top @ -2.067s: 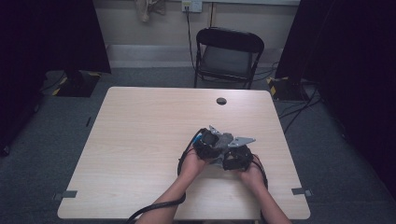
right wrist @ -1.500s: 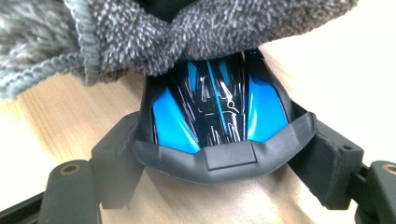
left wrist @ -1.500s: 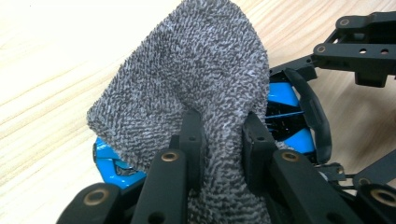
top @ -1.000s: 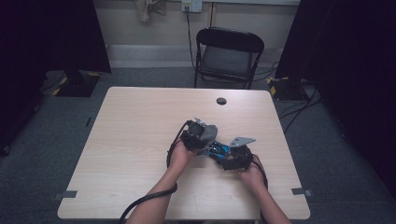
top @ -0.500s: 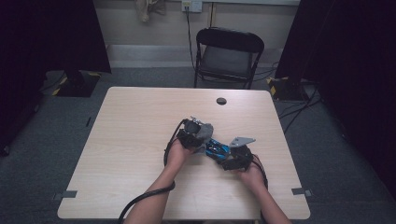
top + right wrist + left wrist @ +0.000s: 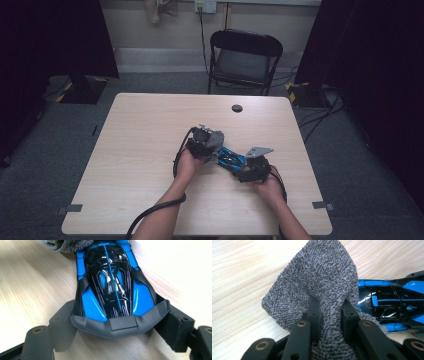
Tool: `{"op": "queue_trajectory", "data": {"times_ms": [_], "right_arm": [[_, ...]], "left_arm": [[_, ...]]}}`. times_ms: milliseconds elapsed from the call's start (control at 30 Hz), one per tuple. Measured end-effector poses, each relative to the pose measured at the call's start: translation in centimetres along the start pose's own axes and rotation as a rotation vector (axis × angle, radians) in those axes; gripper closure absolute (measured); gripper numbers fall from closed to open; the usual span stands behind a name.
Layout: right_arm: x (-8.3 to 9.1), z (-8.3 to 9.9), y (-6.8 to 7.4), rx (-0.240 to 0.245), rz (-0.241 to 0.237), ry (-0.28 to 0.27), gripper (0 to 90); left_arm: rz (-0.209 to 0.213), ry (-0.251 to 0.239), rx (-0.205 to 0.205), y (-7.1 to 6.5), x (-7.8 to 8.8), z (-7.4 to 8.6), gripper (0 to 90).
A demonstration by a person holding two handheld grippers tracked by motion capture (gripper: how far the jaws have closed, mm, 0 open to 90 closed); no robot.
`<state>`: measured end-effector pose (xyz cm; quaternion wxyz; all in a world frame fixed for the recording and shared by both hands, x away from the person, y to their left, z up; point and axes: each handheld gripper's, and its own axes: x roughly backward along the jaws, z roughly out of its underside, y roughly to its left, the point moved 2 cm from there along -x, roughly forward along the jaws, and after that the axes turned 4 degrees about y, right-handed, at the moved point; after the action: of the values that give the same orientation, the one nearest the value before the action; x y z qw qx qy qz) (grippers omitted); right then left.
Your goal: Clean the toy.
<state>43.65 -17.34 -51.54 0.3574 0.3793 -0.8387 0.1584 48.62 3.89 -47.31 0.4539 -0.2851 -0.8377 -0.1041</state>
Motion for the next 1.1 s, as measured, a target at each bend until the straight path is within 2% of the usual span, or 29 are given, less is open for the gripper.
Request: {"op": "queue_trajectory", "data": {"times_ms": [100, 300, 433, 500, 533, 600, 767, 900, 1100], "right_arm": [[0.0, 0.0, 0.0, -0.001, 0.001, -0.001, 24.0], [0.0, 0.0, 0.0, -0.001, 0.001, -0.001, 24.0], [0.0, 0.0, 0.0, -0.001, 0.001, -0.001, 24.0], [0.0, 0.0, 0.0, -0.001, 0.000, -0.001, 24.0], [0.0, 0.0, 0.0, -0.001, 0.001, -0.001, 23.9], [0.0, 0.0, 0.0, -0.002, 0.000, -0.001, 23.9], [0.0, 0.0, 0.0, -0.001, 0.001, -0.001, 23.9], [0.0, 0.0, 0.0, -0.001, 0.000, -0.001, 23.9], [0.0, 0.0, 0.0, -0.002, 0.000, -0.001, 23.9]], "left_arm": [[-0.001, -0.006, 0.018, 0.3, -0.1, 0.1, 73.9], [-0.030, -0.003, 0.026, 0.8, -0.1, 0.2, 73.9], [-0.052, 0.005, 0.048, 1.8, -0.2, 0.6, 73.9], [-0.063, 0.030, 0.049, 2.4, -0.4, 1.0, 73.9], [-0.060, 0.034, 0.056, 2.6, -0.5, 1.2, 73.9], [-0.047, 0.009, 0.091, 3.1, -0.5, 1.7, 73.8], [-0.085, 0.020, 0.072, 3.7, -0.1, 1.9, 73.7], [-0.096, 0.018, 0.080, 4.1, 0.3, 2.1, 73.7], [-0.073, 0.006, 0.081, 3.8, 1.1, 2.0, 73.7]]}}
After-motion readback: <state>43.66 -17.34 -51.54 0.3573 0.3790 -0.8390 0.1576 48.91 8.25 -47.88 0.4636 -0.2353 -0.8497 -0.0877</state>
